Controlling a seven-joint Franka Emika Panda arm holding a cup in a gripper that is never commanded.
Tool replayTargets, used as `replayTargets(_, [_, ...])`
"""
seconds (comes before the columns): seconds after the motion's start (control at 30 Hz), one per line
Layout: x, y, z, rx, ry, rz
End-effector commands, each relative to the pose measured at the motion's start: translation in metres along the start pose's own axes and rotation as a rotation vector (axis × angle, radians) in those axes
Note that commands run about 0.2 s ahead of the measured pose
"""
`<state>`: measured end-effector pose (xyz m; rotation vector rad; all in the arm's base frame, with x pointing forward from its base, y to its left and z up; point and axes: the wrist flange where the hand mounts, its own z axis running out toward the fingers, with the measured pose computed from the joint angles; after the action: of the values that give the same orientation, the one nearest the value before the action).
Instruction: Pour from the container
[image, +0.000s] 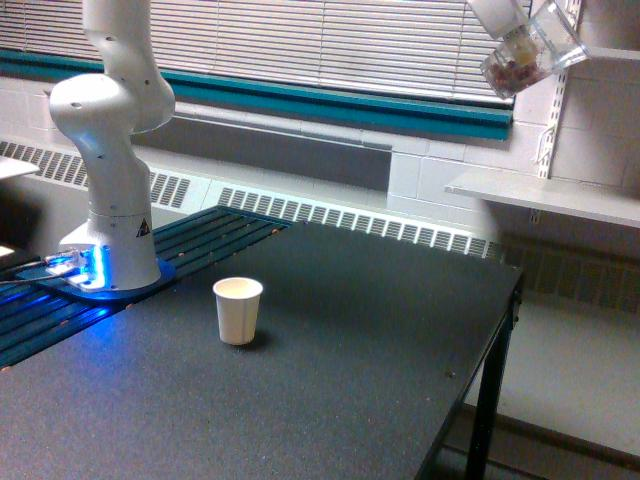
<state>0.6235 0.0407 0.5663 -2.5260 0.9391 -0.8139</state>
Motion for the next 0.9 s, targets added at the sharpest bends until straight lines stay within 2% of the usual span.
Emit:
replayTargets(0.03, [-0.005,-0.002,0.002,0.007,0.000,-0.003])
replayTargets(0.27, [-0.008,0.004,0.004,0.004,0.004,-0.010])
replayTargets(0.57, [-0.012,0.023,0.008,-0.018,0.009,-0.068])
replayTargets(0.9, [-0.023,0.067,0.017,-0.104,0.004,-0.108])
